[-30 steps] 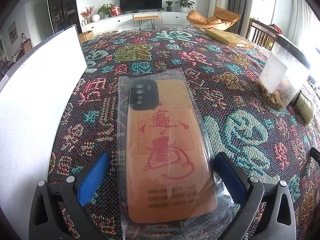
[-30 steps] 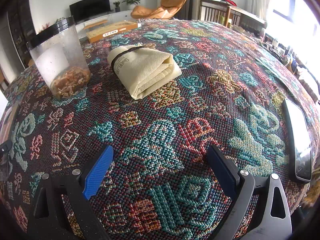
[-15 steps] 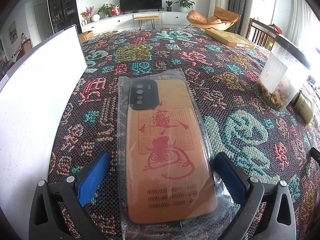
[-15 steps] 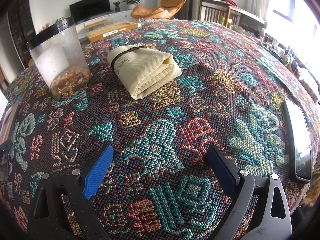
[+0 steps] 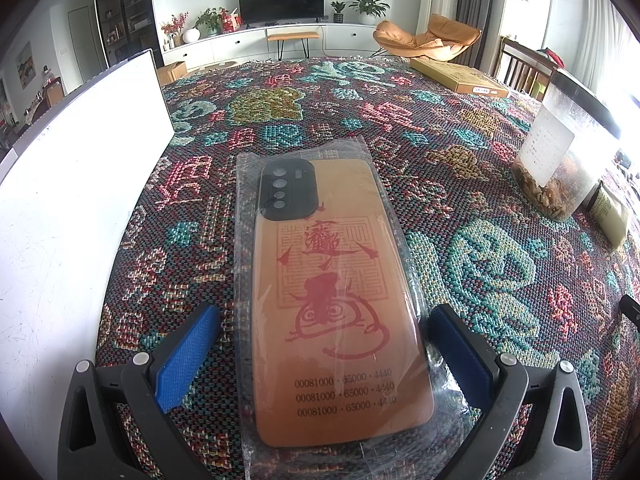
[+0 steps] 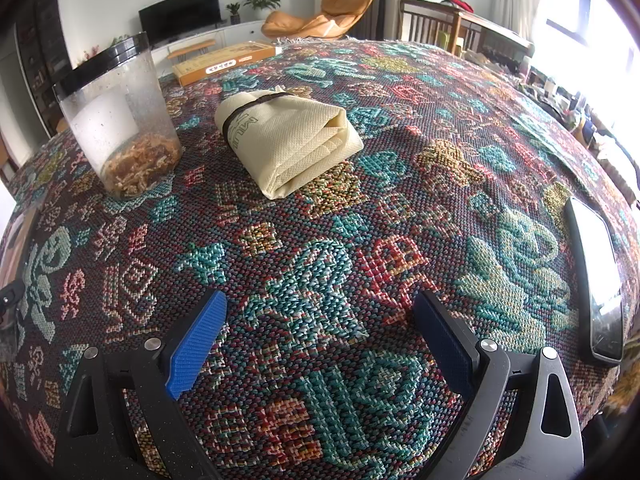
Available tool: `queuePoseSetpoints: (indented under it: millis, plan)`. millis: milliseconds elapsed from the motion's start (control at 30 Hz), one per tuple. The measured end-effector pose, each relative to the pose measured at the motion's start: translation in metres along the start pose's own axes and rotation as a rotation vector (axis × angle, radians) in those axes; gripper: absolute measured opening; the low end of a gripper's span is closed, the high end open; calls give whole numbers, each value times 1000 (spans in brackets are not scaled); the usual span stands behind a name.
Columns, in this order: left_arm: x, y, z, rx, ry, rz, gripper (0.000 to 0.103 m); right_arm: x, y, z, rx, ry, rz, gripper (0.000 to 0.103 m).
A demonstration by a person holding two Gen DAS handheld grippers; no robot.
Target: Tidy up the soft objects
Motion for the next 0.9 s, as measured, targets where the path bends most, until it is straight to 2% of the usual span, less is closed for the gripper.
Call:
queuePoseSetpoints:
  millis: [900]
  plan:
    - [0, 0, 0, 0, 0, 0, 103, 0, 1, 3, 0, 0, 0, 96]
Point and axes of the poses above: each gripper's, at about its wrist camera, not at the fingertips, and x roughly against the way its jaws point, z to its left, y to its top, the point moved 8 cm from there along -x, roughly the way its jaws point, and after that the axes turned 10 degrees about -z, right-handed, at the moved point
